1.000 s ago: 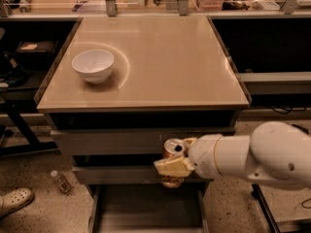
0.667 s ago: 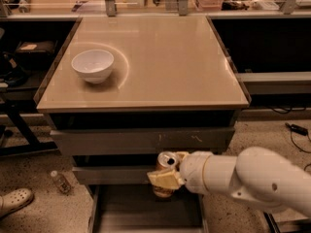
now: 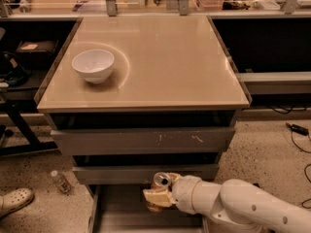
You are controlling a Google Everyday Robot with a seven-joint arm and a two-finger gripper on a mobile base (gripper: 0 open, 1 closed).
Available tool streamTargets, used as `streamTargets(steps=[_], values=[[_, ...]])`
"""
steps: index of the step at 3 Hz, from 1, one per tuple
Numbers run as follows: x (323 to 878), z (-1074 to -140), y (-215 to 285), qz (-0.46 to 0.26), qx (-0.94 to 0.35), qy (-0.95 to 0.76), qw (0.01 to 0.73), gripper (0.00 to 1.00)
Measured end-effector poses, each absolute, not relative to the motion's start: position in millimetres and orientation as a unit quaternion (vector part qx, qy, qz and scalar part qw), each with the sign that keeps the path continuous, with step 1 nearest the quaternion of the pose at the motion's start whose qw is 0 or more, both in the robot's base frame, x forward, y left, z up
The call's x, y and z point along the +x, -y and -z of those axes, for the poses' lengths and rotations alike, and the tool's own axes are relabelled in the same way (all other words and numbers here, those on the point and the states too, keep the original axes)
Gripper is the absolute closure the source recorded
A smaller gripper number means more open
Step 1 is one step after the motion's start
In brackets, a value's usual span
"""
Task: Place orange can into bottom drawer
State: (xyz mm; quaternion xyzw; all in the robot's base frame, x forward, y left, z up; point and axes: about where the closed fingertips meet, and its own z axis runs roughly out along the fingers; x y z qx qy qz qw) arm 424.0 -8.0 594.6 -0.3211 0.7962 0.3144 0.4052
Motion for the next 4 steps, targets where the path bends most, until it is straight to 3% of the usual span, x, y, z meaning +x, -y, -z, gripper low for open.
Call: streamTargets(steps=[4], values=[[433,-499,-3,-0.316,-0.292,-0.801,0.416,1.0]])
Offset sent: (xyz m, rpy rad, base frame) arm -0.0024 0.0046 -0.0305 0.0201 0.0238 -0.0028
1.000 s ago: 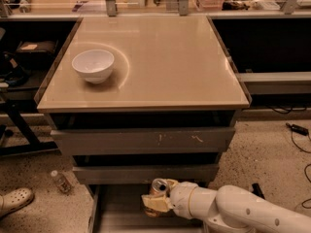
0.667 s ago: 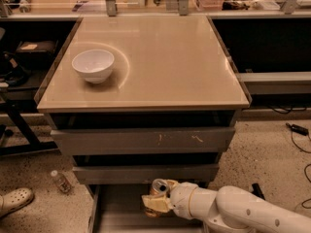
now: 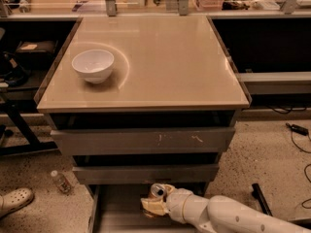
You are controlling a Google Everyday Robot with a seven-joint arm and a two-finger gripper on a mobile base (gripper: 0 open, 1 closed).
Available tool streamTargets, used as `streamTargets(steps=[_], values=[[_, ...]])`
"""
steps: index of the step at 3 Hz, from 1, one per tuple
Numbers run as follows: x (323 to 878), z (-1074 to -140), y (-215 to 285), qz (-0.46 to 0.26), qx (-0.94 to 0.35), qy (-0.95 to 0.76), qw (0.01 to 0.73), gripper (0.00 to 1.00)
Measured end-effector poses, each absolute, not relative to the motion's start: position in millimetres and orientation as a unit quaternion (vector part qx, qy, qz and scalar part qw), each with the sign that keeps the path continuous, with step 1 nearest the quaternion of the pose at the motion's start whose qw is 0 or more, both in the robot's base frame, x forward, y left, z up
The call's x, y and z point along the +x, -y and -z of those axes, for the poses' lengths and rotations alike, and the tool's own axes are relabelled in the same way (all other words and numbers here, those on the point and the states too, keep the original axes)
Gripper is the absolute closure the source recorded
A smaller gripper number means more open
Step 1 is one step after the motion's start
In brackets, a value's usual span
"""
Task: Place orange can into bottom drawer
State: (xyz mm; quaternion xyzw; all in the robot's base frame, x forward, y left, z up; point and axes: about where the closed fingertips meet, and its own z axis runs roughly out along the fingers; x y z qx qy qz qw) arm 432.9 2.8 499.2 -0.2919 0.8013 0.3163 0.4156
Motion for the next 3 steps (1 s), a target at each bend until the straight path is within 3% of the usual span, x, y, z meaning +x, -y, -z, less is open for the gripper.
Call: streamTargets(steps=[2,3], values=[[442,-389,-7,-0.298,-0.265,-0.822,0.406,1.0],[441,-384,-9,-0.301,-0.26,-0.824,0.404,1.0]])
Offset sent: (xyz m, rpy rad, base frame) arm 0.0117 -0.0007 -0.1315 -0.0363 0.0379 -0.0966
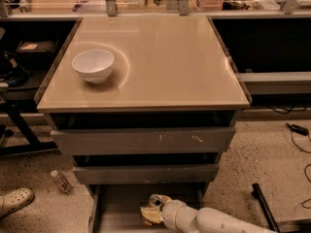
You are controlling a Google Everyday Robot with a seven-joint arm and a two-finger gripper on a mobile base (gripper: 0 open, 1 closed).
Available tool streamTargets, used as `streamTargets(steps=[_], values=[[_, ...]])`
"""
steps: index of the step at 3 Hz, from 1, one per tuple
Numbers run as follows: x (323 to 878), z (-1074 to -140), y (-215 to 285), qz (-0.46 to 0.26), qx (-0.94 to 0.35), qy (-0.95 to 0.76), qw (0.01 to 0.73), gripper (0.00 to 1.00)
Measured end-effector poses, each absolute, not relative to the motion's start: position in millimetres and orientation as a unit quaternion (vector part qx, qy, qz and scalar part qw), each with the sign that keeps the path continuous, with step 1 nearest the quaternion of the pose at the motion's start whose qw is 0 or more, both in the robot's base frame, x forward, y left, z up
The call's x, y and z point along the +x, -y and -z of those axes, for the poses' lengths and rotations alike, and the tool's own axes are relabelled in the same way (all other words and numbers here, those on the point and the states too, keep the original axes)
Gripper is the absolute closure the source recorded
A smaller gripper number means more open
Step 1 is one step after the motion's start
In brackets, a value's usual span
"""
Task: Place orange can into bottom drawer
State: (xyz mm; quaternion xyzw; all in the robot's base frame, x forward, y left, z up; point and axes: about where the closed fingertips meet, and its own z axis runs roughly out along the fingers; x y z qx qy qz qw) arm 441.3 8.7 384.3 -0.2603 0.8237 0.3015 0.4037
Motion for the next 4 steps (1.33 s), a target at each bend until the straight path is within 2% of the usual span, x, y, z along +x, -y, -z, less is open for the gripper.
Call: streamTargets(steps=[4], values=[[483,-270,-33,-0.284,-0.24,-0.806,0.46,1.0]])
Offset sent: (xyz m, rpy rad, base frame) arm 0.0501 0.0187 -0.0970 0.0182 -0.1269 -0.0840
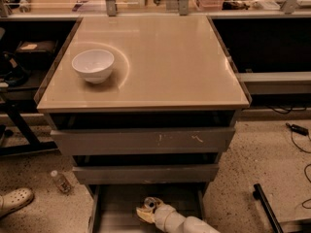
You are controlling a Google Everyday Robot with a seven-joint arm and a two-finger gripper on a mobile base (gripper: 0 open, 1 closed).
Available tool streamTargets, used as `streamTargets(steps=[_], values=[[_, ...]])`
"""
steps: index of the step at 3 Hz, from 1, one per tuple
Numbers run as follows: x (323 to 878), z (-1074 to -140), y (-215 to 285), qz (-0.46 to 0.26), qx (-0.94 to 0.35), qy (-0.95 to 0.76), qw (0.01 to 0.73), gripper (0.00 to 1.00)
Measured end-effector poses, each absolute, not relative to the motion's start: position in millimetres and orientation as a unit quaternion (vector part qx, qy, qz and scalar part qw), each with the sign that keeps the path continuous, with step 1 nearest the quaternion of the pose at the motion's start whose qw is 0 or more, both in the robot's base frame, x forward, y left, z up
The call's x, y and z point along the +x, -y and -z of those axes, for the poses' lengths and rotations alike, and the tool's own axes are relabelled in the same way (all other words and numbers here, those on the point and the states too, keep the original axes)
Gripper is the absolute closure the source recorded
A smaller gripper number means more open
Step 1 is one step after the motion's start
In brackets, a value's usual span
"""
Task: Place orange can into bottom drawer
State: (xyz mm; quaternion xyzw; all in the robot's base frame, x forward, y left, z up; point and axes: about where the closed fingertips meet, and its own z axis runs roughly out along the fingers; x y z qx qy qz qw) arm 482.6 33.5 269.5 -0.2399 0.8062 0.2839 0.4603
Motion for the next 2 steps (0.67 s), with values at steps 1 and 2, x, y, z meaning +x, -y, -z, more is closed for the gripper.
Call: streamTargets(steps=[1,2], values=[[480,-245,-41,-0.28,-0.238,-0.805,0.465,1.0],[477,-221,-47,-0.271,-0.238,-0.805,0.47,1.0]])
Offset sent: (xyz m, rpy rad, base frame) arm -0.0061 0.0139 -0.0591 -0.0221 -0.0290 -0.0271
